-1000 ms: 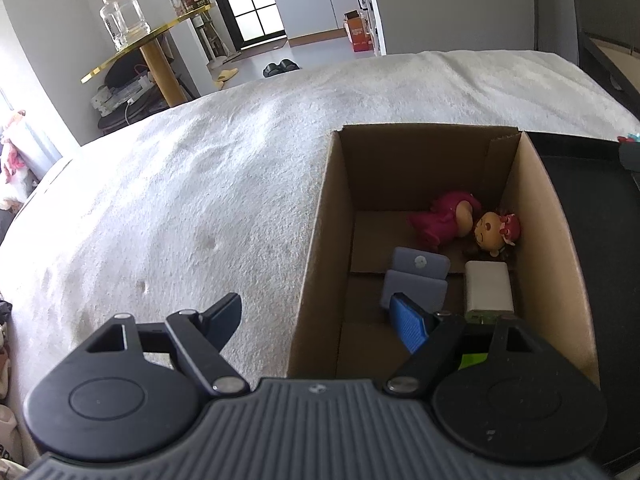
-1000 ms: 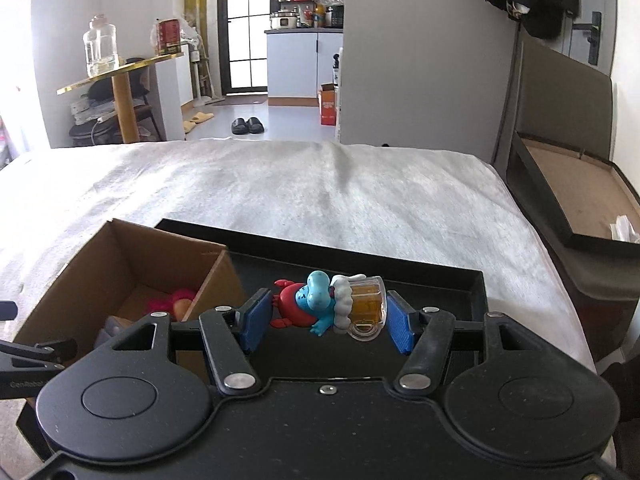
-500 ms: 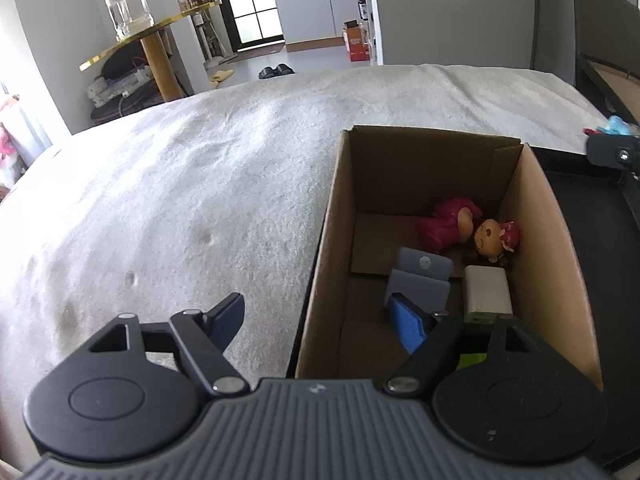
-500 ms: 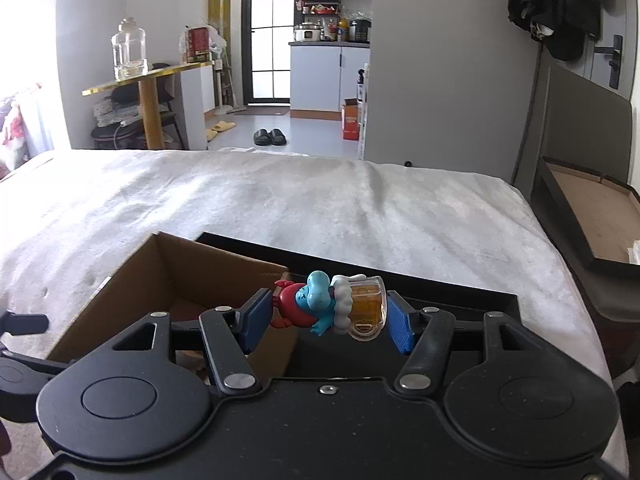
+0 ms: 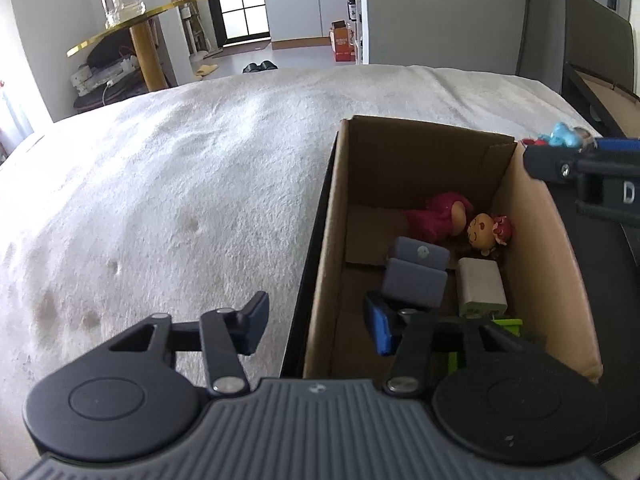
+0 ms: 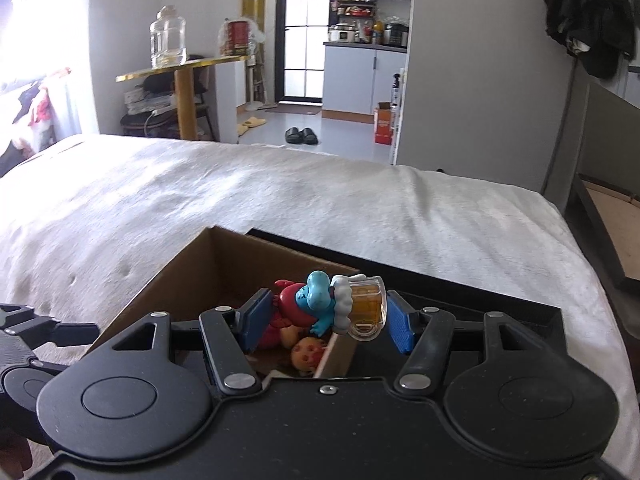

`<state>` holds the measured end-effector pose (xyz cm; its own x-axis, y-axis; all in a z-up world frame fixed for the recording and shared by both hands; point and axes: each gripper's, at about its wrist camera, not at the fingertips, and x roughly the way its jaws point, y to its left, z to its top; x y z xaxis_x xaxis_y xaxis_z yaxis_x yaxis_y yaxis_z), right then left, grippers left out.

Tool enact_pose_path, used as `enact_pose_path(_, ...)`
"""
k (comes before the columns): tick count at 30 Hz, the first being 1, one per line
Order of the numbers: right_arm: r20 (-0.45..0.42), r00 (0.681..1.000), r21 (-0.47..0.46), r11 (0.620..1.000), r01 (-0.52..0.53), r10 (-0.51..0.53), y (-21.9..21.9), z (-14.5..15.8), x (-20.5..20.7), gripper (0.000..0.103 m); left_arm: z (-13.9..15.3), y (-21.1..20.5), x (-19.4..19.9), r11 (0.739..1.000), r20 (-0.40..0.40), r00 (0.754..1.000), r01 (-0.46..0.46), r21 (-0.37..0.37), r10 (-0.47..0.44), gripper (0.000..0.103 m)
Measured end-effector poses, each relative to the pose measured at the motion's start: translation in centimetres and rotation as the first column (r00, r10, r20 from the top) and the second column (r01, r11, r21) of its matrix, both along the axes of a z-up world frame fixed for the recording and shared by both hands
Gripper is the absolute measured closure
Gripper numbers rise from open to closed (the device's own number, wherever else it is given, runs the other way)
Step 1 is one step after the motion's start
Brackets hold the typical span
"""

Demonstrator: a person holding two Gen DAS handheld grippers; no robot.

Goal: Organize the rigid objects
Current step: 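Carry the blue smurf toy with the right gripper and release it into the box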

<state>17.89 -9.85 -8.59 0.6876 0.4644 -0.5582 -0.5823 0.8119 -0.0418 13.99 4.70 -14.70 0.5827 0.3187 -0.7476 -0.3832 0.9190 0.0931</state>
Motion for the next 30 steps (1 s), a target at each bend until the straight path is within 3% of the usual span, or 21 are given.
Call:
enact_pose_path(3,-0.004,1.000,-0.010,1.000,-0.020,0.020,0.7,-0.3,-0.4,0.044,-0.1,0.2,-0.1,1.000,0.001,1.000,0.002,-0.008,-0.002,0.056)
enact_pose_path(8,-0.009,0.999,-0.034,0.998,-0.047,0.047,1.9,-0.8,-1.0,0.044,-0.4,0.4,-0.3,0.999,0.001,1.000,0.017,-0.035,-0.017,0.079)
enact_pose_path(13,-0.005,0.998,-0.055,0.996,-0.064,0.064,2.8,-1.0,-1.0,0.044,-0.5,0.5,-0.5,0.998,0.007,0.999,0.033,-0.062,-0.032,0.091)
enact_pose_path(24,0.019,0.996,-0.075,0.994,-0.083,0.085,4.3,-0.8,-0.6,0.040,-0.4,0.7,-0.6,0.997,0.014,0.999,0.032,-0.075,-0.031,0.092)
enact_pose_path(30,-0.007,0.998,-0.081,0.995,-0.058,0.057,3.0,-1.2,-1.0,0.039,-0.3,0.6,-0.3,0.998,0.002,1.000,0.015,-0.069,-0.015,0.092)
